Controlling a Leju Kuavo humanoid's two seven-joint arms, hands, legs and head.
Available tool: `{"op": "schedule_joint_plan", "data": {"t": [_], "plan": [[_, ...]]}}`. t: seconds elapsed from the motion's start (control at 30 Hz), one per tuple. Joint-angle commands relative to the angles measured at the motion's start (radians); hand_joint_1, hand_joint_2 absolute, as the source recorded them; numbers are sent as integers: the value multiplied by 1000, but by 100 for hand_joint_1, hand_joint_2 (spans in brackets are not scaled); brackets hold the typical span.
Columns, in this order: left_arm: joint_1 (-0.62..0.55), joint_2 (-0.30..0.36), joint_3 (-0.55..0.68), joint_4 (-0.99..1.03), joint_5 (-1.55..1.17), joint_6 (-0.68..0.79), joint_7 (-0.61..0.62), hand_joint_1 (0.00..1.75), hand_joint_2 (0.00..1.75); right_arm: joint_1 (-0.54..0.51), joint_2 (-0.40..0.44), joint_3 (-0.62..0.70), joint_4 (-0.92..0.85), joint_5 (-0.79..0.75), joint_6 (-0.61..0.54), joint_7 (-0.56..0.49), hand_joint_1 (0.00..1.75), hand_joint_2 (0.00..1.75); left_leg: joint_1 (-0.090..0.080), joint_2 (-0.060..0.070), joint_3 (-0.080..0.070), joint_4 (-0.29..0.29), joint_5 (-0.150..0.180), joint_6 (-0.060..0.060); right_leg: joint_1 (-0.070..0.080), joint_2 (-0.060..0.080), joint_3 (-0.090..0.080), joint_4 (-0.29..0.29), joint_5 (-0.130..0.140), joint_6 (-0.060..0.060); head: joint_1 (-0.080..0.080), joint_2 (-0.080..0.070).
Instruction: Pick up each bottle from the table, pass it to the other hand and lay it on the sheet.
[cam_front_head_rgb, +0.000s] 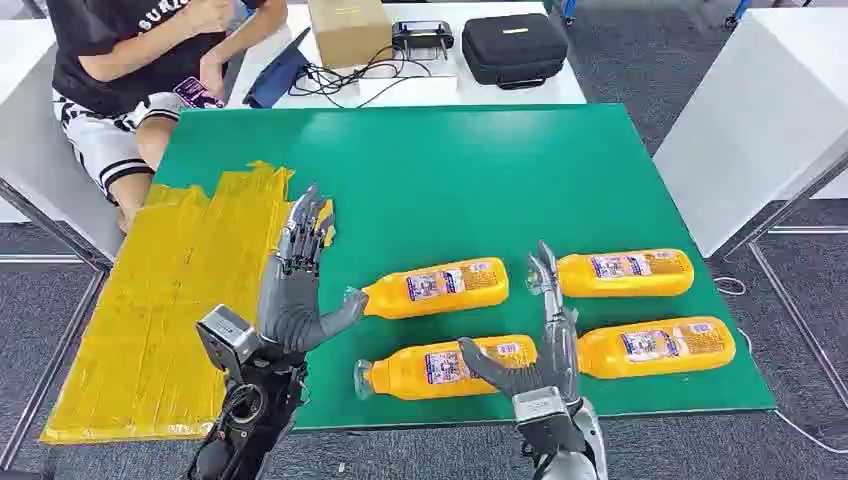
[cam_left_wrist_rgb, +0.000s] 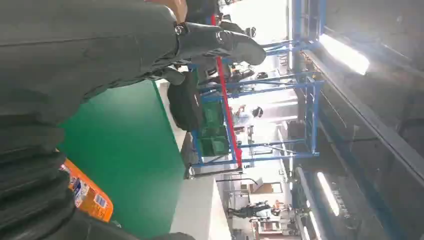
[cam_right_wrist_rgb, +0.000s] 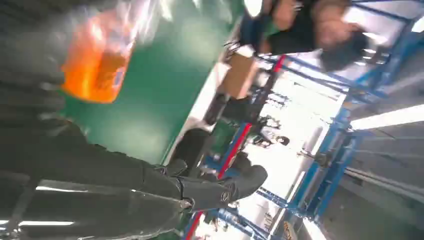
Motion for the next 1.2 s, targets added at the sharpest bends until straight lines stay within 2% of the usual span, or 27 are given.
{"op": "schedule_joint_plan", "data": {"t": [0.03,0.1,0.13,0.17,0.2,0.23,0.37,0.47,0.53,0.6,0.63,0.67,0.7,0.73,0.83,0.87,1.0,1.03,1.2], "plan": [[-17,22,15,56,-2,2,7,0,175,-12,-127,-147,-13,496,48,300,0,175,0,1,5,-1,-1,-3,0,-1,6,-2,-1,0,0,0],[-13,22,31,66,-5,-13,8,0,175,-4,-212,-224,-42,710,204,415,0,175,0,0,3,-1,0,-1,0,-2,3,-1,-1,0,0,0],[-26,24,39,88,2,-35,3,0,175,-1,-314,-247,-45,857,305,415,0,175,0,0,6,-1,-1,-2,0,-3,7,-2,-2,0,0,0],[-38,22,45,105,5,-47,-2,0,175,-1,-360,-287,-32,848,356,383,0,175,0,-1,8,-1,-2,-3,0,-4,9,-2,-3,1,0,0],[-47,19,51,118,3,-57,-7,0,175,-16,-428,-323,-1,795,441,341,0,175,0,-3,3,-1,0,-1,0,-4,5,-2,-1,1,0,0],[-56,14,57,130,3,-64,-10,0,175,-46,-492,-370,43,740,490,283,0,175,0,-5,6,-1,-1,-1,0,-7,9,-3,-2,1,-1,0],[-41,25,72,150,4,-60,-17,0,175,-145,-603,-432,130,654,572,178,0,175,-5,-1,3,0,0,1,-4,-3,5,-1,0,2,0,0],[-24,29,78,152,7,-60,-33,0,175,-203,-618,-403,165,650,609,169,0,175,-7,2,4,0,-1,2,-6,1,5,-1,2,4,0,0],[-27,28,85,162,8,-60,-36,0,175,-320,-644,-335,255,639,649,167,0,175,-6,6,11,0,-4,-2,-5,1,13,-3,-1,3,0,0],[-39,26,94,181,12,-60,-40,0,175,-472,-660,-250,379,612,666,155,0,175,-7,9,5,0,-1,2,-7,6,4,-1,3,3,0,0],[-42,26,101,189,17,-59,-45,0,175,-543,-657,-213,444,600,669,146,0,175,-7,10,6,0,-1,1,-6,7,5,-1,3,3,0,0],[-42,26,104,191,18,-58,-46,0,175,-558,-655,-206,455,599,668,145,0,175,-7,10,3,1,-1,3,-6,7,2,-1,4,3,-1,0],[-42,27,105,191,18,-58,-46,0,175,-561,-653,-204,456,599,668,145,0,175,-6,17,8,1,-3,-1,-6,12,6,-1,3,3,-1,0],[-41,27,105,191,18,-58,-47,0,175,-558,-652,-203,458,600,667,146,0,175,-7,10,4,0,0,2,-6,7,3,-1,4,4,-1,0],[-40,26,105,189,18,-58,-47,0,175,-542,-659,-197,444,592,659,146,0,175,-5,4,4,-1,2,5,-5,2,5,-2,3,4,0,0],[-39,26,107,189,19,-58,-48,0,175,-548,-656,-193,448,577,645,145,0,175,-5,4,7,-1,1,3,-5,1,8,-3,2,4,-1,0],[-33,27,120,204,31,-48,-59,0,175,-626,-621,-136,553,538,670,114,0,175,-6,4,3,0,2,5,-5,2,4,-1,3,5,0,0],[-33,28,121,208,32,-46,-62,0,175,-629,-619,-127,567,532,679,108,0,175,-5,8,6,0,0,4,-5,5,7,-2,3,5,0,0],[-33,27,127,219,34,-44,-65,0,175,-650,-618,-84,617,529,698,104,0,175,-5,4,5,-1,2,4,-5,1,7,-2,3,4,0,0]]}}
